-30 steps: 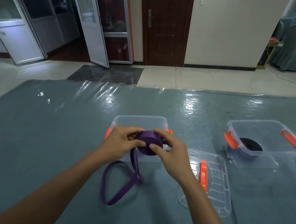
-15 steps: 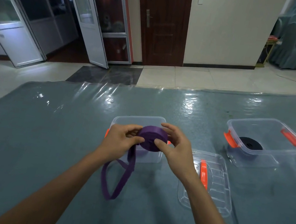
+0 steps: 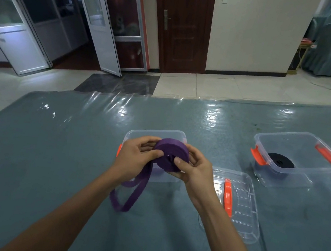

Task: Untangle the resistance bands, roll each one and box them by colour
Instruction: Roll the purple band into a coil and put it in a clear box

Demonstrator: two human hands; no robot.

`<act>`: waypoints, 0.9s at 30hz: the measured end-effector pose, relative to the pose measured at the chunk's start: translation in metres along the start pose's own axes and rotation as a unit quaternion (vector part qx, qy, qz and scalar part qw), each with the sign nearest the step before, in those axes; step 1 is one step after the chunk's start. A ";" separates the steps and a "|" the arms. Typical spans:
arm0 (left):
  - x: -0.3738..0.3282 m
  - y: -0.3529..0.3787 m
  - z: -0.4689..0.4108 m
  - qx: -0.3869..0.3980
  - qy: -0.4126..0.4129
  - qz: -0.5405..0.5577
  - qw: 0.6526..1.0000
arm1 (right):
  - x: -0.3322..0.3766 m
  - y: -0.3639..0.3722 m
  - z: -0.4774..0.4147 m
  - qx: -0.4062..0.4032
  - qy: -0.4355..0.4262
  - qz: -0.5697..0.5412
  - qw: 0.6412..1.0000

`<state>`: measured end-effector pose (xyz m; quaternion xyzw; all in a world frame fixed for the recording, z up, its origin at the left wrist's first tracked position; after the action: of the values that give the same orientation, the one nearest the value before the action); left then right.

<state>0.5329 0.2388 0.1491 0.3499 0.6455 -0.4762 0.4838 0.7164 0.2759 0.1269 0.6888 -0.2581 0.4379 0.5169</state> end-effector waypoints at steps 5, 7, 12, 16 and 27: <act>-0.005 -0.011 0.001 0.025 0.047 -0.132 0.990 | 0.003 -0.004 -0.005 0.077 -0.107 0.299 0.945; -0.009 -0.011 0.001 0.047 0.091 -0.179 0.978 | 0.008 -0.003 -0.009 0.111 -0.129 0.386 0.906; -0.008 -0.007 0.005 0.024 0.021 -0.054 0.998 | 0.007 -0.007 -0.013 0.067 -0.088 0.271 0.956; -0.006 -0.006 0.006 0.034 0.009 0.014 0.999 | -0.004 -0.007 -0.006 0.011 -0.004 0.052 0.999; -0.009 -0.009 0.009 0.070 0.002 -0.079 0.994 | 0.011 -0.001 -0.009 0.107 -0.121 0.370 0.915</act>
<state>0.5301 0.2274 0.1596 0.3316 0.6375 -0.5563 0.4174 0.7192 0.2856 0.1364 0.6431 -0.5062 0.5363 0.2062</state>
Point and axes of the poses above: each hand's wrist, its own z-axis away from the middle knuckle, its own y-axis out of the palm, x = y × z, the point moved 2 cm from there along -z, towards the middle knuckle, and after that the axes turned 7 degrees about -y, right-handed, at the moved point
